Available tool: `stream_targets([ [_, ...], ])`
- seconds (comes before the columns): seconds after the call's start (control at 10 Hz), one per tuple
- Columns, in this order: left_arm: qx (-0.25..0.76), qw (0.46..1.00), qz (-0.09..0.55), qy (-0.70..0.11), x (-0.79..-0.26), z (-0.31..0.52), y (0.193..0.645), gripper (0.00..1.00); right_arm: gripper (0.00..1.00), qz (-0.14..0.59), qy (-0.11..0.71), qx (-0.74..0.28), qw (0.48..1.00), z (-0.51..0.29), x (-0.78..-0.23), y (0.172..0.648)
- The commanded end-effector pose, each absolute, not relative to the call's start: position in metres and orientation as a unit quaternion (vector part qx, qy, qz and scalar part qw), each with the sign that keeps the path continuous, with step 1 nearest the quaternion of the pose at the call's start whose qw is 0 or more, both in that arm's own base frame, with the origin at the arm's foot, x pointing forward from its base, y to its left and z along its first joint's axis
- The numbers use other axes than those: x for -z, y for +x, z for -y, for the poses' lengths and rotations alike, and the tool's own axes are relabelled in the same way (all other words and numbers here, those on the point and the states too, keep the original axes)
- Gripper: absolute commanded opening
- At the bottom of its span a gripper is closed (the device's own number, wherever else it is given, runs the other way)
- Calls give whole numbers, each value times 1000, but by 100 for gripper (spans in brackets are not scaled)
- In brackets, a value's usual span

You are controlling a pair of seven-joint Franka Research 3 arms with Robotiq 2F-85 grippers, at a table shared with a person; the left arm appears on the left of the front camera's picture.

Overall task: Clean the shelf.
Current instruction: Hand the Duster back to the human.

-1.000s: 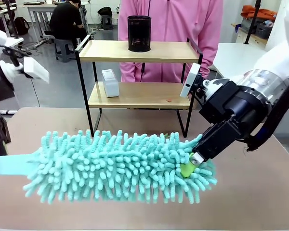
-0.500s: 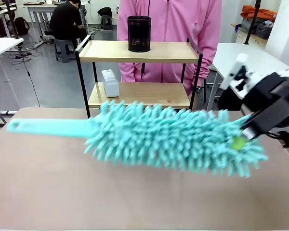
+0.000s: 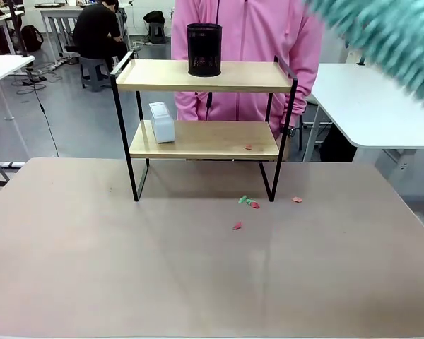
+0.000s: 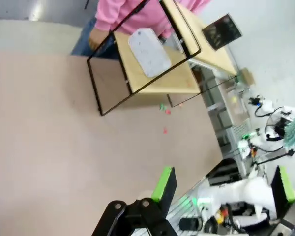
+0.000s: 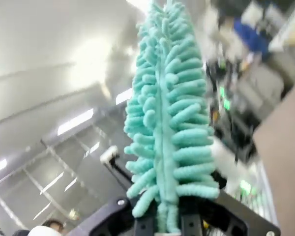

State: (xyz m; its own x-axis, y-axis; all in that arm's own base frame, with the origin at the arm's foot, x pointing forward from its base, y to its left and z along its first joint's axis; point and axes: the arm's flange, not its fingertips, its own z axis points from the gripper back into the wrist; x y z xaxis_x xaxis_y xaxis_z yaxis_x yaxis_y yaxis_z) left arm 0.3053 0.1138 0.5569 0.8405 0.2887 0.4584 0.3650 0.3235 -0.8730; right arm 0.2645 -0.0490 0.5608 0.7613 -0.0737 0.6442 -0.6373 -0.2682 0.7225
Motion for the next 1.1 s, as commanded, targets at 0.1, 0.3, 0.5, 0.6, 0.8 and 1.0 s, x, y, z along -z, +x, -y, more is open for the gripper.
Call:
stream_targets([
  [0.1, 25, 763, 281, -581, -557, -114, 305, 100, 0, 360, 763, -128, 522, 98, -530, 270],
  [0.3, 25, 763, 281, -581, -557, -114, 305, 100, 0, 336, 713, -47, 614, 130, -483, 285],
  [0.5, 25, 763, 281, -581, -557, -114, 305, 100, 0, 268, 717, 22, 643, 144, -431, 310],
  [0.6, 25, 763, 281, -581, -557, -114, 305, 100, 0, 253, 717, 50, 648, 149, -412, 318],
  [0.8, 25, 763, 281, -581, -557, -114, 305, 100, 0, 235, 716, 94, 650, 156, -385, 325],
  [1.0, 25, 763, 281, -581, -557, -114, 305, 100, 0, 234, 718, 110, 646, 158, -377, 325],
])
